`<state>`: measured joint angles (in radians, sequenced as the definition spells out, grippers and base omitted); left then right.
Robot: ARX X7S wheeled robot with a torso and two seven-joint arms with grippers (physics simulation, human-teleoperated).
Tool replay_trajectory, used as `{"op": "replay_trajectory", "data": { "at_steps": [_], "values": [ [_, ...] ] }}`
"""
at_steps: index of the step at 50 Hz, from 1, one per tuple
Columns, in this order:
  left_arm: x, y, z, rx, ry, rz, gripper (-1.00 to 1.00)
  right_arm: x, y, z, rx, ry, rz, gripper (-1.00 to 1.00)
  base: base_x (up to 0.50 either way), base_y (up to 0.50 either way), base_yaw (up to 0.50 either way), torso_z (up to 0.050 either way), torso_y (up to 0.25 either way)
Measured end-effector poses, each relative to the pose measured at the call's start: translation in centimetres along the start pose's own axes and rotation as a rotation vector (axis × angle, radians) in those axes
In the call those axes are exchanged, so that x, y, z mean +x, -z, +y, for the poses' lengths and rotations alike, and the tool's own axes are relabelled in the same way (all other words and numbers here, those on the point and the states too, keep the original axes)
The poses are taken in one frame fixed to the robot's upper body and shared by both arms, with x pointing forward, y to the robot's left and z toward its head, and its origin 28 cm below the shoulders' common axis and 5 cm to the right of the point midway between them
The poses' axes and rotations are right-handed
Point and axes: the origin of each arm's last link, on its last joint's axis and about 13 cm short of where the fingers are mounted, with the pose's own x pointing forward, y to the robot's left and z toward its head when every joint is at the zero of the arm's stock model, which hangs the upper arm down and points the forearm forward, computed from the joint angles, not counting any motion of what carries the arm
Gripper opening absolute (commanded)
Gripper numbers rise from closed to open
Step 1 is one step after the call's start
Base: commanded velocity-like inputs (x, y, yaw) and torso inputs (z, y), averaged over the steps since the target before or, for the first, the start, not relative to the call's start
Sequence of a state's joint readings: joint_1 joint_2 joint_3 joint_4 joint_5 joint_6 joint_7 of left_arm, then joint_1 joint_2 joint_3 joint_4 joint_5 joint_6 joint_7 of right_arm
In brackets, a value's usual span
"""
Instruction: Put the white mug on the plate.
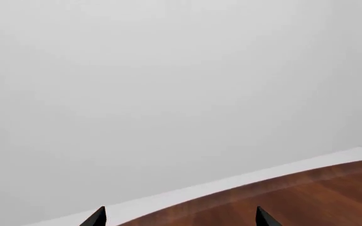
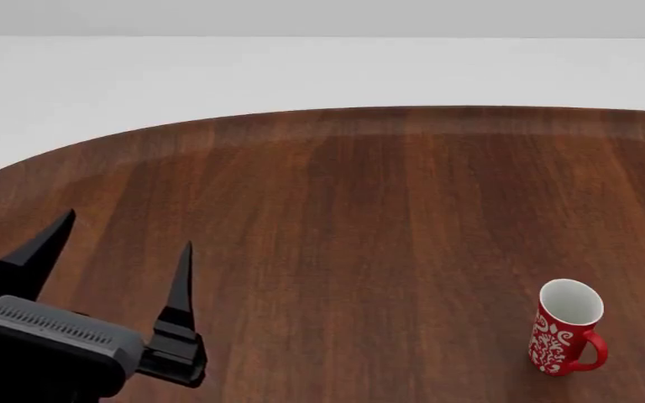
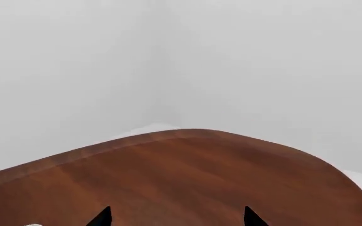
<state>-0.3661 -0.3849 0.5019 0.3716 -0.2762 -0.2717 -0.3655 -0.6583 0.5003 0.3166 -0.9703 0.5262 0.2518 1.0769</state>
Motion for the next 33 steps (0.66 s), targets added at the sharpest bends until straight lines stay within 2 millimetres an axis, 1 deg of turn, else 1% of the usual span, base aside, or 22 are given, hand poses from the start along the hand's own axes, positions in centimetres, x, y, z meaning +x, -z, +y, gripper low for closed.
{"op": "replay_trajectory", "data": {
  "at_steps": [9,16,33],
  "values": [
    [0.1,-0.2,0.1,0.005,0.004,-0.006,1.00,1.0,-2.6,0.2,-0.015,-0.031,-0.109,1.00,0.00,0.00,0.00,0.000,0.000],
    [0.4,-0.6,0.3,0.014,0.013,-0.013,1.00,1.6,-4.2,0.7,0.000,-0.070,-0.147,1.00,0.00,0.00,0.00,0.000,0.000],
    [1.5,-2.6,1.3,0.077,0.024,-0.063,1.00,3.4,-7.7,1.8,-0.005,-0.131,-0.262,1.00,0.00,0.00,0.00,0.000,0.000]
  ]
}}
